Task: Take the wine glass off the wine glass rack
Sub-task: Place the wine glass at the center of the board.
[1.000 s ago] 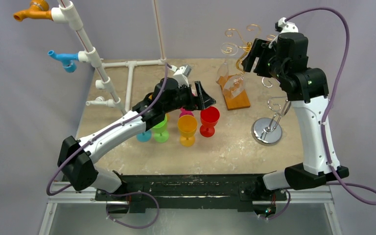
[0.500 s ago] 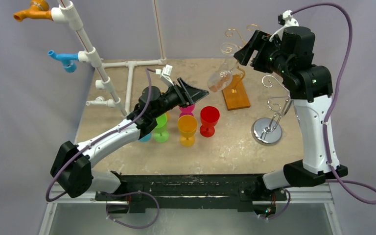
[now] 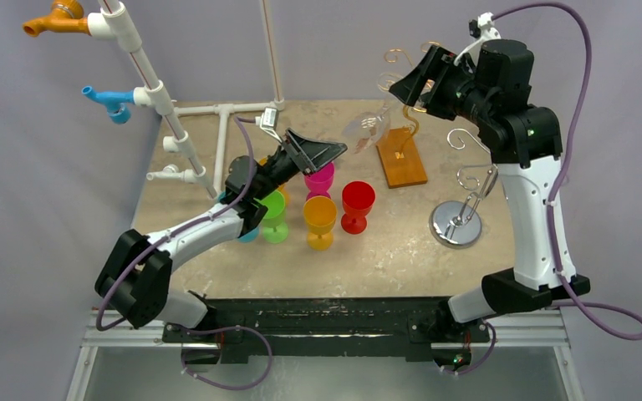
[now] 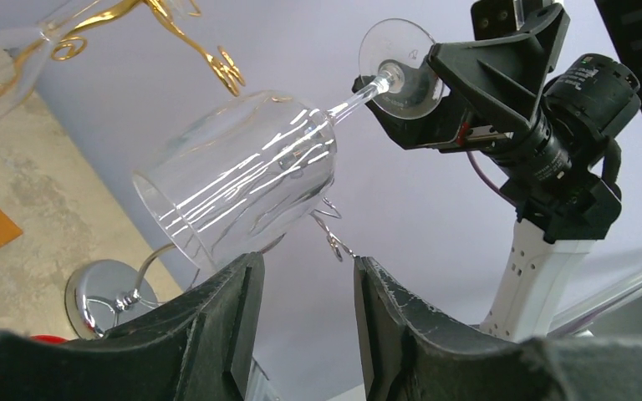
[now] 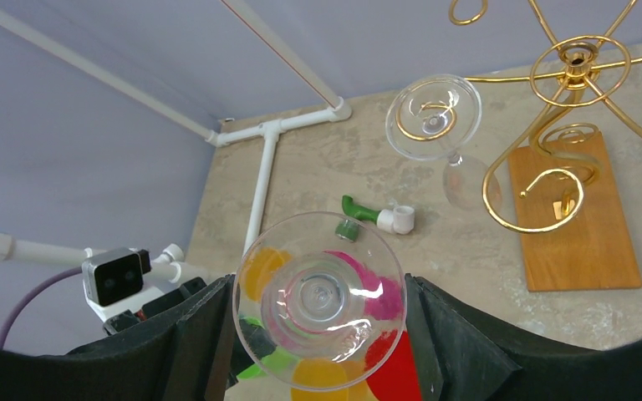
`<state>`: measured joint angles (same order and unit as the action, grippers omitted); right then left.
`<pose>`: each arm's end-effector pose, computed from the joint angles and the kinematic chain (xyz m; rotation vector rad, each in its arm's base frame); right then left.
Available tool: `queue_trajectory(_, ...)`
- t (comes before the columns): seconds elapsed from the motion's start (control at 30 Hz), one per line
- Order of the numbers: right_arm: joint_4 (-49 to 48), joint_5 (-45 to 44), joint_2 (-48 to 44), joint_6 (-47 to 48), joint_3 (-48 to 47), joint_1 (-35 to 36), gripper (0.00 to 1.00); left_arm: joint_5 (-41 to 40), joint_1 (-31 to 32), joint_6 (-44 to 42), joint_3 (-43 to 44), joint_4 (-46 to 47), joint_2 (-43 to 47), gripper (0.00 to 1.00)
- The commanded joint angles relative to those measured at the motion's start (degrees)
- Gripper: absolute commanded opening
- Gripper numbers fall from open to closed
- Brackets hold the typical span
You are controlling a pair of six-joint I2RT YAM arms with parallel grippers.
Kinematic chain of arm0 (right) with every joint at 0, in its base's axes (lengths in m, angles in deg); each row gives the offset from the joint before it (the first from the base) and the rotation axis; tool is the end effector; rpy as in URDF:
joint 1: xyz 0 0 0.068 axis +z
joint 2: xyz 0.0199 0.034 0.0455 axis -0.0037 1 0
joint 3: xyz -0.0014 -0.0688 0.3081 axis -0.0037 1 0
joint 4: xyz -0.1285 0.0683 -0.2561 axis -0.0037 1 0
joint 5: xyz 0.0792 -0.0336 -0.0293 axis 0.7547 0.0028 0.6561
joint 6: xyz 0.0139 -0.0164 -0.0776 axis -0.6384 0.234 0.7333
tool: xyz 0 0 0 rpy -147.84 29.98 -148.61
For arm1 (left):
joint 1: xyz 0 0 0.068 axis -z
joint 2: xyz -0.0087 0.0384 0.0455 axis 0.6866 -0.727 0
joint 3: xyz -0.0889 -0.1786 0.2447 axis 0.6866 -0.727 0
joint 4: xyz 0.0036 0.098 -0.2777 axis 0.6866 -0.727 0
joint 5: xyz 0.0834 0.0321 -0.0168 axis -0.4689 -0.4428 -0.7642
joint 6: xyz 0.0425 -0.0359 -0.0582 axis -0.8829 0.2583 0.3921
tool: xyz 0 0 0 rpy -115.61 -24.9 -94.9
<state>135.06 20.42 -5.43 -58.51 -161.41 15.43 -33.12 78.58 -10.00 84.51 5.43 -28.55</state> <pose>0.2955 0.0912 0.5979 0.1745 1.9164 0.6653 0.2904 -0.2335 0.3710 -0.1277 1.4481 -1.8145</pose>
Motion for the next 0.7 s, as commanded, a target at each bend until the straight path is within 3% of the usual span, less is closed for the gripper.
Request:
queue_trajectory(0.0,-4.91,1.9,-0.53,-1.87,-2.87,-0.1,0.43,1.49,-0.83,3.1,-1.18,9.26,-0.44,0.47)
queue_trajectory(0.3,-4.79,1.59,-0.16,-2.09,-3.47,-0.15,0.43,0.63,-2.9,0.76,-3.37,4.62,2.96,0.5)
queue_trajectory(0.67,-5.38,2.99,-0.07,-2.72,-3.37,-0.11,0.42,2.68,-2.95,4.06,-1.92,12.3,-2.14,0.5)
